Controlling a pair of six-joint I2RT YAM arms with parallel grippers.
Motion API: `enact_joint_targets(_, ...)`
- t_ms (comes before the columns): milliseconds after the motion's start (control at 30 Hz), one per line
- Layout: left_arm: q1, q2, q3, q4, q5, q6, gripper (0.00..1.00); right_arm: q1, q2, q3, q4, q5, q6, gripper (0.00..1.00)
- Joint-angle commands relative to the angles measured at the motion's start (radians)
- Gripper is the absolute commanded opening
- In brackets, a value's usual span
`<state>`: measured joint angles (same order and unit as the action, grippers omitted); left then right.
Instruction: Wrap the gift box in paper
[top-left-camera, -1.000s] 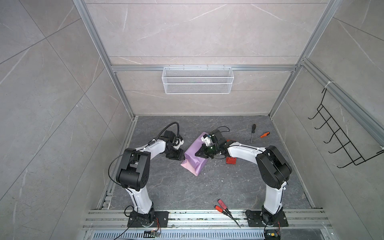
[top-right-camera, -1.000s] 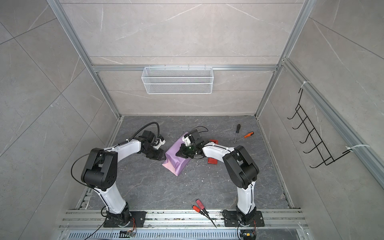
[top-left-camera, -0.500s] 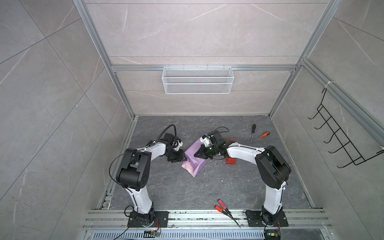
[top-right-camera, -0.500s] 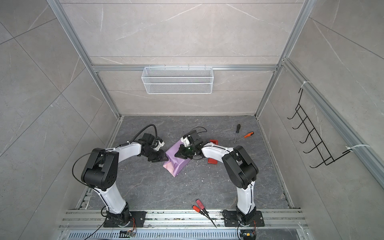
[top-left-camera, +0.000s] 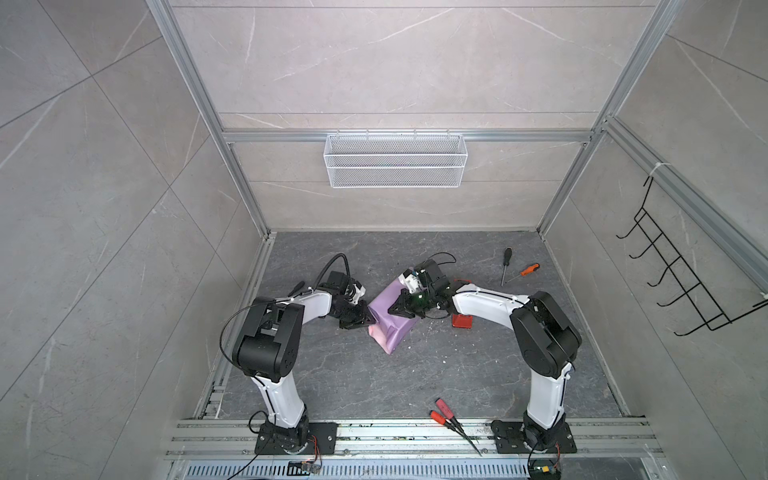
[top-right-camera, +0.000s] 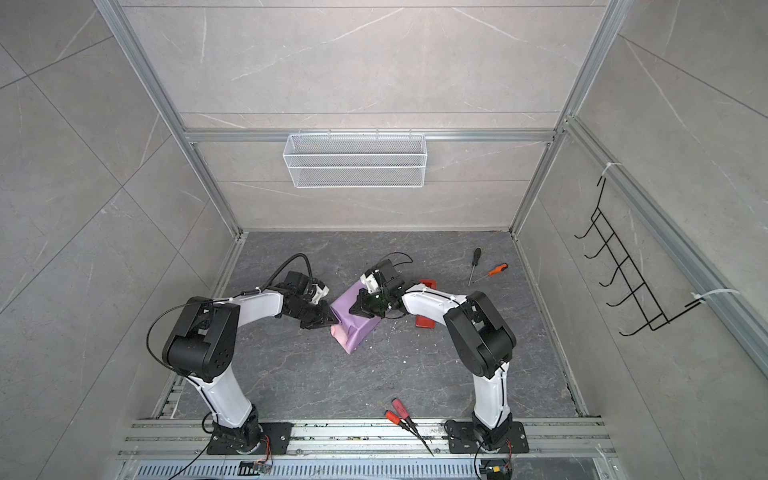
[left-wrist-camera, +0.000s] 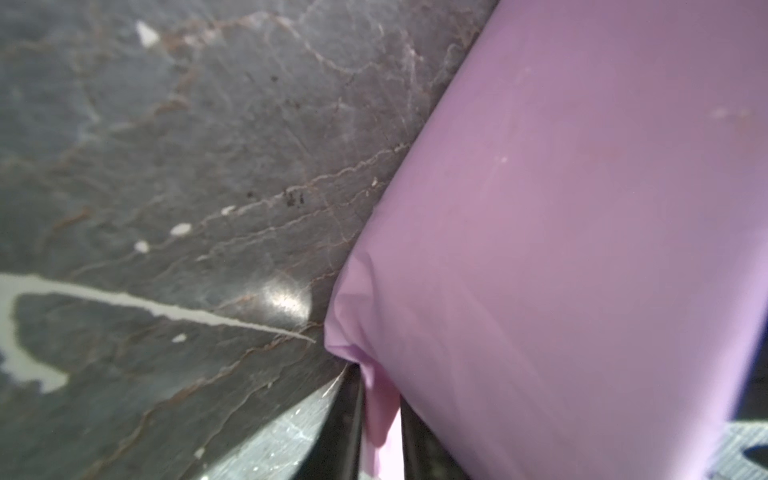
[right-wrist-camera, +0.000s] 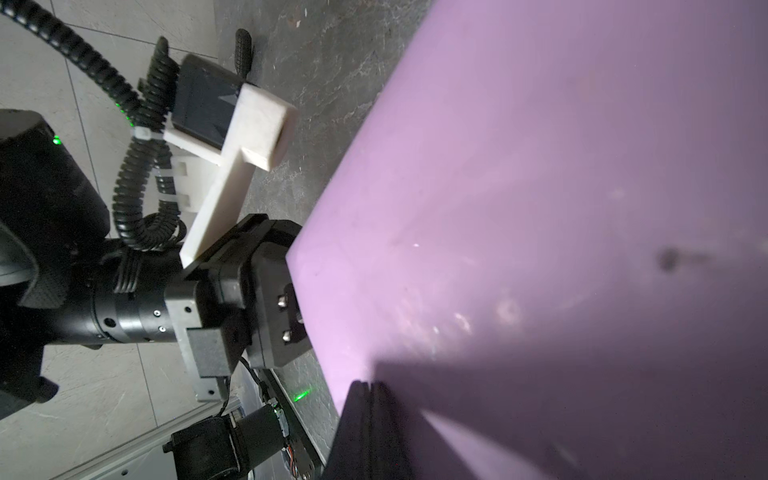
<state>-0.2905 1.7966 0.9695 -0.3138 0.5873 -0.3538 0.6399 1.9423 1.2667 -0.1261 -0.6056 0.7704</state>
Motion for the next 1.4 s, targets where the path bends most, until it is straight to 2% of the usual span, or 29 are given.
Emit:
enact_joint_targets(0, -0.006, -0.069, 0.01, -0.013, 0.058, -0.045, 0.12, 0.026, 0.052, -0.047, -0.123, 0.027, -0.002, 0.0)
enact_joint_targets(133, -0.005, -0.087, 0.02, -0.039, 0.055, -0.04, 0.14, 0.027, 0.075, -0.028, -0.167, 0.033, -0.025, 0.0)
enact_joint_targets(233, 0.005, -0.103, 0.045, -0.109, 0.016, 0.003, 0.22, 0.027, 0.051, -0.056, -0.123, 0.025, -0.001, 0.0)
enact_joint_targets(367, 0.018, -0.106, 0.024, -0.079, 0.009, -0.014, 0.3, 0.027, 0.074, -0.031, -0.176, 0.04, -0.034, 0.0)
enact_joint_targets(533, 0.017, -0.084, 0.029, -0.067, 0.055, -0.033, 0.25, 0.028, 0.069, -0.05, -0.118, 0.022, -0.003, 0.0)
enact_joint_targets(800, 0.018, -0.069, -0.01, -0.026, 0.002, -0.062, 0.08, 0.029, 0.073, -0.04, -0.143, 0.031, -0.016, 0.0)
enact_joint_targets(833, 0.018, -0.071, -0.009, -0.025, 0.002, -0.062, 0.09, 0.029, 0.083, -0.029, -0.16, 0.031, -0.023, 0.0)
enact_joint_targets(933, 0.018, -0.112, 0.016, -0.052, 0.046, -0.051, 0.28, 0.03, 0.068, -0.042, -0.139, 0.026, -0.003, 0.0)
enact_joint_targets(1033, 0.024, -0.167, 0.006, -0.063, 0.064, -0.027, 0.4, 0.03, 0.072, -0.042, -0.151, 0.038, -0.02, 0.0)
enact_joint_targets(1167, 0.084, -0.215, 0.01, -0.126, -0.011, 0.018, 0.41, 0.03, 0.077, -0.043, -0.15, 0.025, -0.008, 0.0)
enact_joint_targets(1300, 0.16, -0.245, 0.032, -0.134, -0.042, 0.012, 0.33, 0.03, 0.08, -0.029, -0.176, 0.036, -0.03, 0.0)
enact_joint_targets(1367, 0.183, -0.25, 0.025, -0.12, -0.035, 0.007, 0.33, 0.03, 0.082, -0.028, -0.174, 0.034, -0.021, 0.0)
